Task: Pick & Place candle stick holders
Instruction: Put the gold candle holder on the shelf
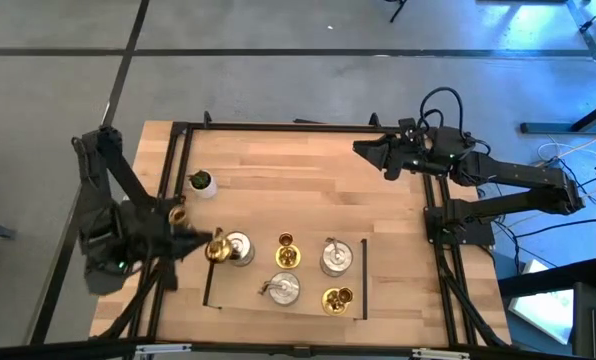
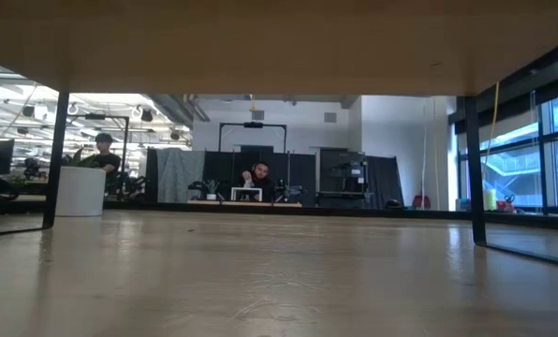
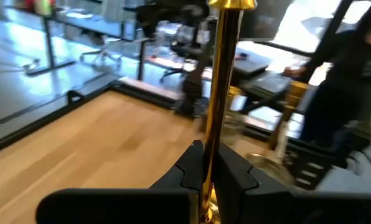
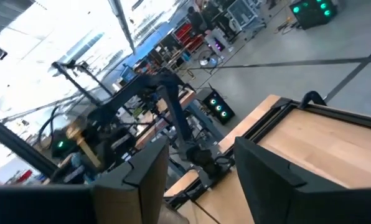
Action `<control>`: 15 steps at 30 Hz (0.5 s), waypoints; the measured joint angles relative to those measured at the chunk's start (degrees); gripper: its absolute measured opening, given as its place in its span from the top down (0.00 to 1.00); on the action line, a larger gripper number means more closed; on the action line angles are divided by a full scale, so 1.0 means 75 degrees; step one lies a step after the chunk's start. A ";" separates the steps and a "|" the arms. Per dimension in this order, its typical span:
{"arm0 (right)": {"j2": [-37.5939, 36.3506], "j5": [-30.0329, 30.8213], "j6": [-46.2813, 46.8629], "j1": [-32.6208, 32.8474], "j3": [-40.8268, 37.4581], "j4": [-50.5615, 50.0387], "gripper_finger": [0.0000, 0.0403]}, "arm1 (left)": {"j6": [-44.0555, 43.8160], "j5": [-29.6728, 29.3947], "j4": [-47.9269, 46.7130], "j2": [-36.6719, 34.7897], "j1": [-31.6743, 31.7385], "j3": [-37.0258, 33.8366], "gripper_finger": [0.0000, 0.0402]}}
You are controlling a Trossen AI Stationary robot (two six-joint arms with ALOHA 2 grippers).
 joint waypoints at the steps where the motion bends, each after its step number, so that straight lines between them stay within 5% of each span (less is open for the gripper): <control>1: 0.0000 0.0066 0.0038 0.0001 0.0000 0.0004 0.54 | 0.0127 -0.0084 0.0234 0.0110 -0.0159 0.0000 0.97; 10: 0.0000 0.0121 0.0125 0.0001 0.0000 0.0085 0.54 | 0.2354 0.0616 0.2764 0.1388 -0.0190 0.0000 0.97; 15: 0.0000 0.0118 0.0128 0.0001 0.0000 0.0163 0.54 | 0.2092 0.1055 0.2810 0.1702 0.0137 0.0000 0.97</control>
